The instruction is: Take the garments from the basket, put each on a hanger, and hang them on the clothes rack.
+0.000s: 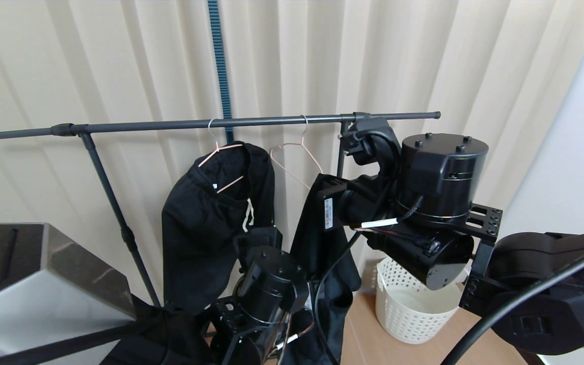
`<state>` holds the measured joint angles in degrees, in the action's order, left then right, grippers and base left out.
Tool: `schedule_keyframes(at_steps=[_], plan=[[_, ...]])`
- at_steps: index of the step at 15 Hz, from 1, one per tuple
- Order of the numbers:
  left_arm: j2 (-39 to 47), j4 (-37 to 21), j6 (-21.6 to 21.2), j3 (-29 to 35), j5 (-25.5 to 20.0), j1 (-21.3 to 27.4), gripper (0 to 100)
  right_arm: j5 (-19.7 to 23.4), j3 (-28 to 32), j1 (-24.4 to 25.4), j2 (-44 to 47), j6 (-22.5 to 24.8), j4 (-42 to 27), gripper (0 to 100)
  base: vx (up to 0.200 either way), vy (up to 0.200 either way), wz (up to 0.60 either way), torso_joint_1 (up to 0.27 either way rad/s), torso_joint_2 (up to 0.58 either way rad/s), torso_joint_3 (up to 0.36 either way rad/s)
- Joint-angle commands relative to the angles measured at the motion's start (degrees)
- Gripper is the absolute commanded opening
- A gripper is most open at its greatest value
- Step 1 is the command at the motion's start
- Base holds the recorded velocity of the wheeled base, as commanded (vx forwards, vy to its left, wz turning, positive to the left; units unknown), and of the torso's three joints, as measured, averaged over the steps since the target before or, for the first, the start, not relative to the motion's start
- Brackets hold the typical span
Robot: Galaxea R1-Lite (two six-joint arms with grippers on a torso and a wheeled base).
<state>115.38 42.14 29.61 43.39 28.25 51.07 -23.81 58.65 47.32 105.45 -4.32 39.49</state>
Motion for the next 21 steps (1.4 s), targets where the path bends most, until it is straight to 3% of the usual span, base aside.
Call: schedule_keyframes(at_steps=[1, 11, 12, 16, 18, 21], plan=[[0.19, -0.04, 0.01, -0.76, -0.12, 1.05, 100, -0.45, 0.77, -0.74, 0.46, 0.01, 0.15, 0, 0.000, 0.000, 0.00, 0.000, 0.00, 0.000], [1.77, -0.04, -0.43, -2.17, -0.47, 3.43, 100, -0.71, 4.19, -5.84, 1.78, -0.52, 0.15, 0, 0.000, 0.000, 0.00, 0.000, 0.00, 0.000], [1.60, 0.04, -0.69, -2.43, -0.47, 3.43, 0, -0.71, 4.46, -6.54, 2.04, -0.52, 0.15, 0, 0.000, 0.000, 0.00, 0.000, 0.00, 0.000], [-4.11, -0.04, -3.42, -2.78, -0.56, 2.55, 0, -0.98, 5.25, -9.44, 2.66, -0.34, 0.07, 0, 0.000, 0.000, 0.00, 0.000, 0.00, 0.000], [-8.07, -0.83, -7.90, -2.61, -1.09, -0.35, 0, -1.06, 5.42, -11.64, 2.57, 0.18, -0.29, 0, 0.000, 0.000, 0.00, 0.000, 0.00, 0.000], [-11.23, -8.66, -12.30, 2.76, -3.11, -6.86, 0, -1.15, 4.81, -13.22, 2.22, 3.26, -0.81, 0, 0.000, 0.000, 0.00, 0.000, 0.00, 0.000]])
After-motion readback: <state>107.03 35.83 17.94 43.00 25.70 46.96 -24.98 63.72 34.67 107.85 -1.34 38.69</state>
